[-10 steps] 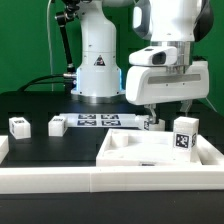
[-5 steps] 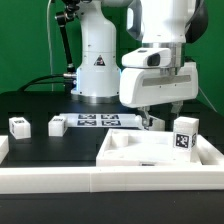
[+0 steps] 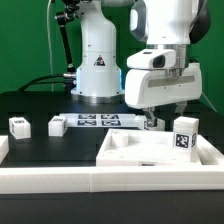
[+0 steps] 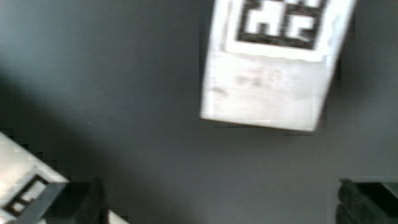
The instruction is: Assemble square table
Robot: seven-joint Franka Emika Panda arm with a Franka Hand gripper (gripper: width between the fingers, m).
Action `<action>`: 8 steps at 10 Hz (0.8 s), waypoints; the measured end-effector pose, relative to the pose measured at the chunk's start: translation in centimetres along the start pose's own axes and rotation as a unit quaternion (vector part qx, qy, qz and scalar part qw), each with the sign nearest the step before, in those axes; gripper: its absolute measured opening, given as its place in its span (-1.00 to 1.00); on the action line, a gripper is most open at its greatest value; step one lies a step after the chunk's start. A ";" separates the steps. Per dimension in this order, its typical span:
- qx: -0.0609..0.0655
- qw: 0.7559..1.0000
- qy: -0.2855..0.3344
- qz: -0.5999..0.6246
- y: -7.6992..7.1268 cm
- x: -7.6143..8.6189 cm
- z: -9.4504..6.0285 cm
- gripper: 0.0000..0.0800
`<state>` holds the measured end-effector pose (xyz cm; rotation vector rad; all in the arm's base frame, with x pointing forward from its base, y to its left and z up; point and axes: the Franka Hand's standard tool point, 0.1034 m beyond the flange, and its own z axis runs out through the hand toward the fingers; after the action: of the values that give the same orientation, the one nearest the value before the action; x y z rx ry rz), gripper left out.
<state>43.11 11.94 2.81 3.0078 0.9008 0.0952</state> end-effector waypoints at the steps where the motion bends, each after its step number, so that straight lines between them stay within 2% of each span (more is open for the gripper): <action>1: 0.002 1.000 -0.003 0.002 0.0 -0.1 0.0 0.62; 3: 0.006 1.000 -0.010 0.006 -0.2 -0.1 0.1 0.62; 4: 0.016 0.999 -0.032 0.014 -0.7 -0.4 0.2 0.62; 5: 0.033 0.996 -0.082 0.015 -1.5 -0.3 0.1 0.62; 8: 0.039 0.983 -0.181 0.005 -1.4 -0.7 -0.2 0.62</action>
Offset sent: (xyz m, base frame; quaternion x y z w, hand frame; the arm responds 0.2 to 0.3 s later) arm 0.0000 0.0000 0.0000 0.0000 -0.0650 0.0000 0.9979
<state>41.77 12.78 2.91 2.9498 0.8669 -0.4817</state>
